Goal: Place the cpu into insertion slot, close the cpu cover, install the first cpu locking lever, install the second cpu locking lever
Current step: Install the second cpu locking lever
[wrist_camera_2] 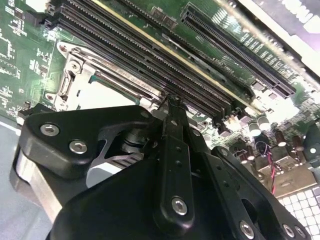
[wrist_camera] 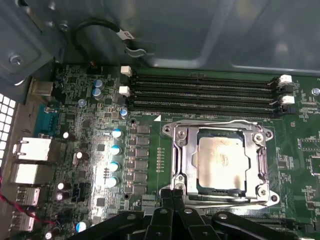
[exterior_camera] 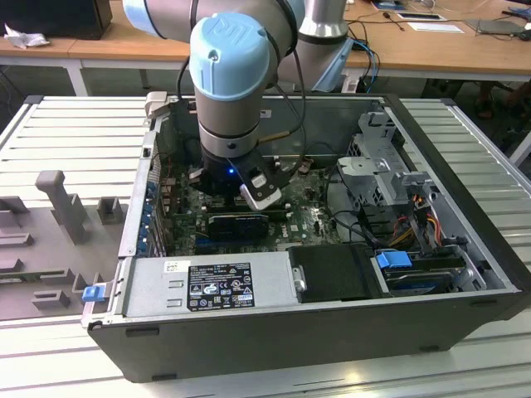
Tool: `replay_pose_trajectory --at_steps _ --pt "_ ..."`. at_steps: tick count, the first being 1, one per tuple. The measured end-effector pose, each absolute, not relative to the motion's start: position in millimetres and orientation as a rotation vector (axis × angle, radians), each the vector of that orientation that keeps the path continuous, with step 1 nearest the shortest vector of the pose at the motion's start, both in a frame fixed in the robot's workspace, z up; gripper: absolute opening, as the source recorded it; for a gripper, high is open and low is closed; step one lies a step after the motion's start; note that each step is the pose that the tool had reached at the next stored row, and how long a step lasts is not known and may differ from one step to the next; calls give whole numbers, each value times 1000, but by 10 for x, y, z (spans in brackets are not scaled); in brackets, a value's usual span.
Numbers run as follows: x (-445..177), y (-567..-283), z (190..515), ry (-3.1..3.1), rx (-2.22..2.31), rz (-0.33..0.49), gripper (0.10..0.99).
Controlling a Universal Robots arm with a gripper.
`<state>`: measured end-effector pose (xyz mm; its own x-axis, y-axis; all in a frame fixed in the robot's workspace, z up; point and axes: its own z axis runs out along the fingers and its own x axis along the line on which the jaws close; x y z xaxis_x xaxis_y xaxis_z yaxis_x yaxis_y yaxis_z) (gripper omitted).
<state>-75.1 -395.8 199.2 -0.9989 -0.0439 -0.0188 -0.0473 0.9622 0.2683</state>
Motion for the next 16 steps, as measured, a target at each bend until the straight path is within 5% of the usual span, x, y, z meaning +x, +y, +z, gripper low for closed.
replay_pose_trajectory --at_steps 16 --pt "-779 -3958 2228 3092 -72 468 106"
